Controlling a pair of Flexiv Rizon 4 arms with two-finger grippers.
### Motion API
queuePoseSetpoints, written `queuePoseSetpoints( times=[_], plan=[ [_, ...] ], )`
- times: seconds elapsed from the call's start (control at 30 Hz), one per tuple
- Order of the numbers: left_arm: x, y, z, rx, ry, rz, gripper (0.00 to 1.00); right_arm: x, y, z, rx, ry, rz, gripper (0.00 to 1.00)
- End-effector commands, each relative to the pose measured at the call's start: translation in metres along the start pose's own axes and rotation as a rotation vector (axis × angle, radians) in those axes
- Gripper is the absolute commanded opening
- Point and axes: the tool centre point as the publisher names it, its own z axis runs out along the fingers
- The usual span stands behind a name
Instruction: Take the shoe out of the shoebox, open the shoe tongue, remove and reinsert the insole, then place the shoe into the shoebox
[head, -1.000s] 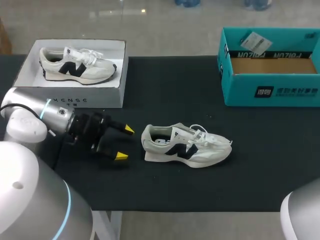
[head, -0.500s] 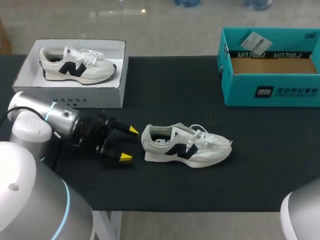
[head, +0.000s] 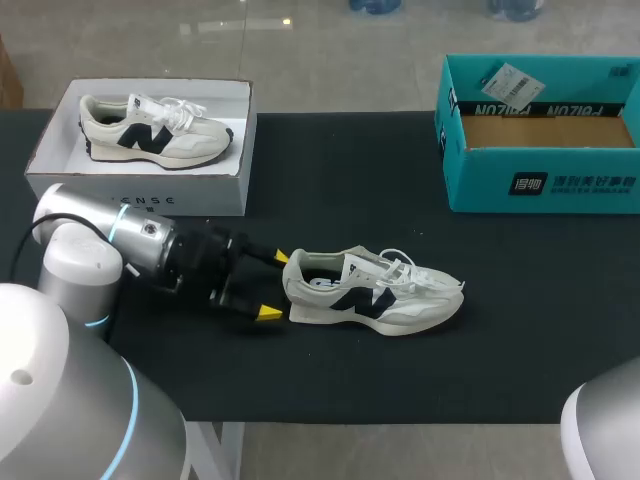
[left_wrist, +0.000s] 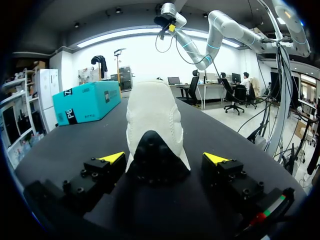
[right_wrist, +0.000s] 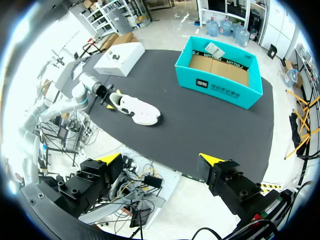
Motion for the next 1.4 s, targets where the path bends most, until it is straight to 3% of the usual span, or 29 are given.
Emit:
queuePoseSetpoints(
  times=[0.03, 0.73, 0.77, 0.8, 0.83, 1.4],
  plan=[
    [-0.002, 0.001, 0.011, -0.001, 0.006, 0.000, 1.00, 0.000, 0.004, -0.001, 0.009, 0.000, 0.001, 1.00],
    [-0.004, 0.009, 0.035, -0.018, -0.046, -0.012, 1.00, 0.000, 0.004, -0.001, 0.009, 0.000, 0.001, 1.00],
    [-0.004, 0.009, 0.035, -0.017, -0.053, -0.014, 0.82, 0.000, 0.004, -0.001, 0.009, 0.000, 0.001, 1.00],
    [-0.004, 0.010, 0.035, -0.021, -0.063, -0.011, 0.13, 0.000, 0.004, -0.001, 0.009, 0.000, 0.001, 1.00],
    [-0.004, 0.010, 0.036, -0.020, -0.063, -0.012, 0.00, 0.000, 0.004, -0.001, 0.009, 0.000, 0.001, 1.00],
    [-0.004, 0.012, 0.037, -0.042, -0.074, -0.013, 0.00, 0.000, 0.004, -0.001, 0.009, 0.000, 0.001, 1.00]
  ],
)
